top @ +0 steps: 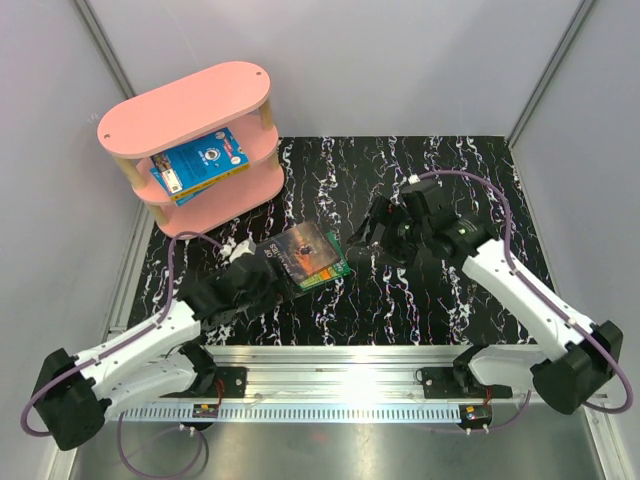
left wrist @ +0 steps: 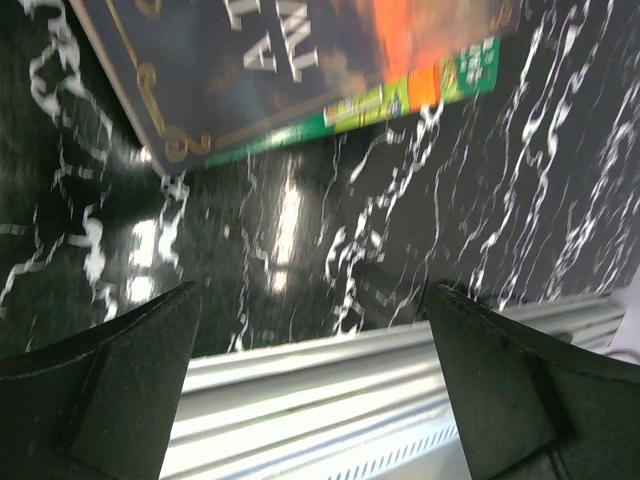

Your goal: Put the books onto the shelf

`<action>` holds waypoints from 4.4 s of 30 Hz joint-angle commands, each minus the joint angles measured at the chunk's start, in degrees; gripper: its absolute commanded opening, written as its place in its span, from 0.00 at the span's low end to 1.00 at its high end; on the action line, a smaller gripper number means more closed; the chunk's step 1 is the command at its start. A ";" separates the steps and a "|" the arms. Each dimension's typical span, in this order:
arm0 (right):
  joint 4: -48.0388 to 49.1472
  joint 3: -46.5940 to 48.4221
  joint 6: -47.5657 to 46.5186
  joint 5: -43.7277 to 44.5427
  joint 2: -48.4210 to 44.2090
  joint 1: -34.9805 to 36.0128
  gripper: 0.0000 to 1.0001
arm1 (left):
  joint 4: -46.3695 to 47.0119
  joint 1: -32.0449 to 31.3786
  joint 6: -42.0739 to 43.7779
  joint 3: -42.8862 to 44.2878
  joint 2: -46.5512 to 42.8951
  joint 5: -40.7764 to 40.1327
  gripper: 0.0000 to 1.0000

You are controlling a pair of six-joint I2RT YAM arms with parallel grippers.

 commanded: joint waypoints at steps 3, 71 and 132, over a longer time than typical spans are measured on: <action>-6.50 -0.05 -1.35 -0.52 -7.58 -0.10 1.00 | 13.14 4.19 0.46 -3.15 1.71 2.26 0.98; 25.12 -43.72 5.16 -11.94 -21.39 -0.10 1.00 | 27.03 8.76 -1.46 -24.78 -14.63 1.91 0.00; 1.31 -13.76 5.16 -11.68 -12.16 -0.19 1.00 | 65.33 19.22 -7.80 -14.58 39.76 3.84 0.16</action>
